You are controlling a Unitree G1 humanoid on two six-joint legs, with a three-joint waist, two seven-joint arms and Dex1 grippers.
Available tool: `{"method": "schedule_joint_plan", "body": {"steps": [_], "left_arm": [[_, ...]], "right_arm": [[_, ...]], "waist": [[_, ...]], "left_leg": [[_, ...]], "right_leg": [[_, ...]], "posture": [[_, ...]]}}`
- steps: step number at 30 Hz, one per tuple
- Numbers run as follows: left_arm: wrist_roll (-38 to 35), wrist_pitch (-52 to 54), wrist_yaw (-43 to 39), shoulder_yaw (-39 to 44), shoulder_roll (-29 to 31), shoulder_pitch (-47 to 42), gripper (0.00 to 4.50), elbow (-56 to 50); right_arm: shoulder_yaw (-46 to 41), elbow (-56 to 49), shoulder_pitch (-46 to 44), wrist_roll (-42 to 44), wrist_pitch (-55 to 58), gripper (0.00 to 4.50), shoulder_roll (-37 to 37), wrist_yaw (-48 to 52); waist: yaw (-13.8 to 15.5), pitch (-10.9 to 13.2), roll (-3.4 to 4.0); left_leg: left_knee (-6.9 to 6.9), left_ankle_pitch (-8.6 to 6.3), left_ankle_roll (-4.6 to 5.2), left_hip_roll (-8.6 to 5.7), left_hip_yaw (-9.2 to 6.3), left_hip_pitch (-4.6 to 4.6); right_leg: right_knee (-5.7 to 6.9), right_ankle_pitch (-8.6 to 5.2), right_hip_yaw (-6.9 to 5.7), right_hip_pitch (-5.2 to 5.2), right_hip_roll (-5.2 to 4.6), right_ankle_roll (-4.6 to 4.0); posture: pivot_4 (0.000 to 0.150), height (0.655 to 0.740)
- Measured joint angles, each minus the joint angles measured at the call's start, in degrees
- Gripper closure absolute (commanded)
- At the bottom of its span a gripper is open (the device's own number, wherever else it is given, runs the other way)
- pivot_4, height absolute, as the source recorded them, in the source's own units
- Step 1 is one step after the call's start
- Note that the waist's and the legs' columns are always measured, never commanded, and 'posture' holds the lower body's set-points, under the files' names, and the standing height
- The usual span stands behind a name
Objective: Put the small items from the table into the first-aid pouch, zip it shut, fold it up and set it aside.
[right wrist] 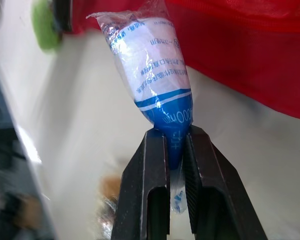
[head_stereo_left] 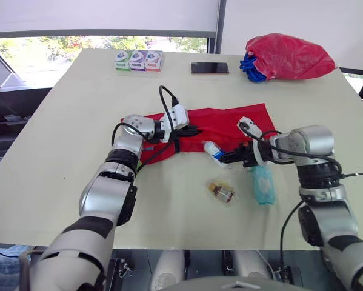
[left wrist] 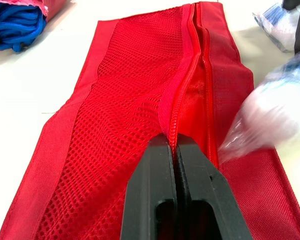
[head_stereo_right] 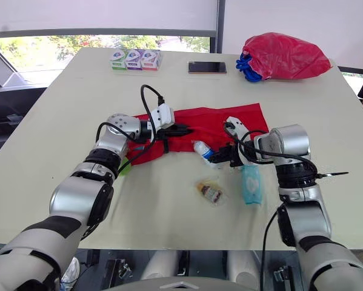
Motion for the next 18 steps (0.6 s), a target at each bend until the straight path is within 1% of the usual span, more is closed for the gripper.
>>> {"method": "schedule_joint_plan", "body": {"steps": [4,10,14,17,18], "left_arm": [[0.0,0.0,-0.1,0.0,-0.1,0.0,4.50,-0.4],[-0.1,0.0,0.0,0.0,-0.7,0.2,4.50,-0.9],[-0.4,0.0,0.1,0.1,-1.0,0.4,4.50,-1.2],[-0.6,0.0,0.1,0.1,-1.6,0.5,4.50,-1.8],[-0.7,0.0,0.1,0.1,-1.7,0.6,4.50,-1.9]], "right_arm": [[-8.9,7.2,-3.1,3.2,0.2,4.49,4.0,-9.3],[-18.7,14.3,-6.3,8.1,0.2,4.49,7.6,-21.9],[-24.9,17.0,-7.9,10.6,0.2,4.49,10.6,-30.0],[-32.2,18.1,-9.8,11.4,0.2,4.49,14.1,-37.2],[-33.2,18.1,-10.2,11.4,0.2,4.49,14.5,-38.1]], "waist": [[-0.1,0.0,0.01],[-0.3,0.0,0.01],[-0.4,0.0,0.01],[-0.3,0.0,0.02],[-0.3,0.0,0.02]], "left_leg": [[-0.01,0.00,-0.01,-0.02,-0.03,-0.01],[-0.02,0.01,-0.01,-0.02,-0.05,-0.02],[-0.03,0.01,-0.01,-0.01,-0.06,-0.02],[-0.03,0.01,-0.01,-0.02,-0.07,-0.08],[-0.02,0.01,-0.01,-0.02,-0.07,-0.09]], "right_leg": [[0.17,0.00,-0.02,-0.01,-0.02,0.00],[0.20,0.00,-0.03,-0.03,-0.02,0.00],[0.25,0.00,-0.03,-0.06,-0.02,0.00],[0.28,0.00,-0.03,-0.13,-0.04,0.00],[0.28,0.00,-0.03,-0.13,-0.04,0.00]], "posture": [[0.150,0.7400],[0.150,0.7400],[0.150,0.7400],[0.150,0.7400],[0.150,0.7400]]}}
